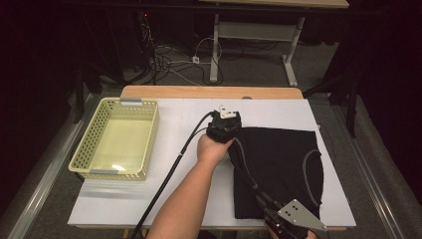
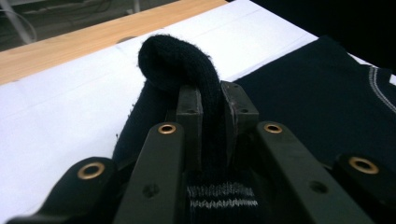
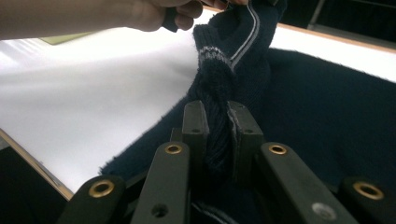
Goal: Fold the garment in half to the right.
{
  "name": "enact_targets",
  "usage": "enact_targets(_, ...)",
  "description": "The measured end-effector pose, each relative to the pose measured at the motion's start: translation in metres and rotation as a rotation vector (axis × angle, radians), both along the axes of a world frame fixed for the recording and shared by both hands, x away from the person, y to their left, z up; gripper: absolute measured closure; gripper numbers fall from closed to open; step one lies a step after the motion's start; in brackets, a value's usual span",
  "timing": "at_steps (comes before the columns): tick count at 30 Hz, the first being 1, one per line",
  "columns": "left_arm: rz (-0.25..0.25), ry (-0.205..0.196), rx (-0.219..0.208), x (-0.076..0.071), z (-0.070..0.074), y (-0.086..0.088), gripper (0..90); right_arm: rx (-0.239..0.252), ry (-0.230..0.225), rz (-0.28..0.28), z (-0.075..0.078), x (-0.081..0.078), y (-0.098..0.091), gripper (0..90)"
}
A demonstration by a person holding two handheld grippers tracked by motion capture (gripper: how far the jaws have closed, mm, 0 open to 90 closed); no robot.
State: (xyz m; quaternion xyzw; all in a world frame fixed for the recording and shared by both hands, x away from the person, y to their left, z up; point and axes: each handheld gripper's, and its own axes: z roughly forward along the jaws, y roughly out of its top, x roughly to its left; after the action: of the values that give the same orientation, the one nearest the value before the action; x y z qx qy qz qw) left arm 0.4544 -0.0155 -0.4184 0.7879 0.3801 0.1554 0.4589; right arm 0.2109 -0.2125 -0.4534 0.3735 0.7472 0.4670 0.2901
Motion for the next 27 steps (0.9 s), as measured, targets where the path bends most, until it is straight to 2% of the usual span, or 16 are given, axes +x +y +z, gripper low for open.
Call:
enact_targets(9,-0.059,-0.002,-0.019,0.006,-0.008,-0.037,77.6,-0.002,0.031,-0.063,-0.011,-0.004,-0.021,80.0)
enact_targets(16,-0.096,0.034,-0.032,0.011,-0.025,-0.065,77.2,-0.011,0.055,-0.098,-0.018,-0.009,-0.036,79.7)
enact_targets(19,-0.106,0.041,-0.065,0.012,-0.032,-0.074,76.7,-0.014,0.061,-0.105,-0.020,-0.010,-0.040,79.7)
enact_targets(23,-0.107,0.052,-0.071,0.016,-0.037,-0.078,75.9,-0.017,0.065,-0.110,-0.021,-0.010,-0.041,79.7)
enact_targets(25,-0.103,0.056,-0.075,0.016,-0.037,-0.078,73.4,-0.018,0.065,-0.110,-0.021,-0.010,-0.042,79.7)
enact_targets(26,-0.098,0.063,-0.076,0.016,-0.036,-0.077,68.6,-0.020,0.065,-0.110,-0.021,-0.010,-0.042,79.7)
enact_targets(27,-0.092,0.071,-0.069,0.016,-0.035,-0.076,60.1,-0.019,0.065,-0.109,-0.021,-0.009,-0.042,79.7)
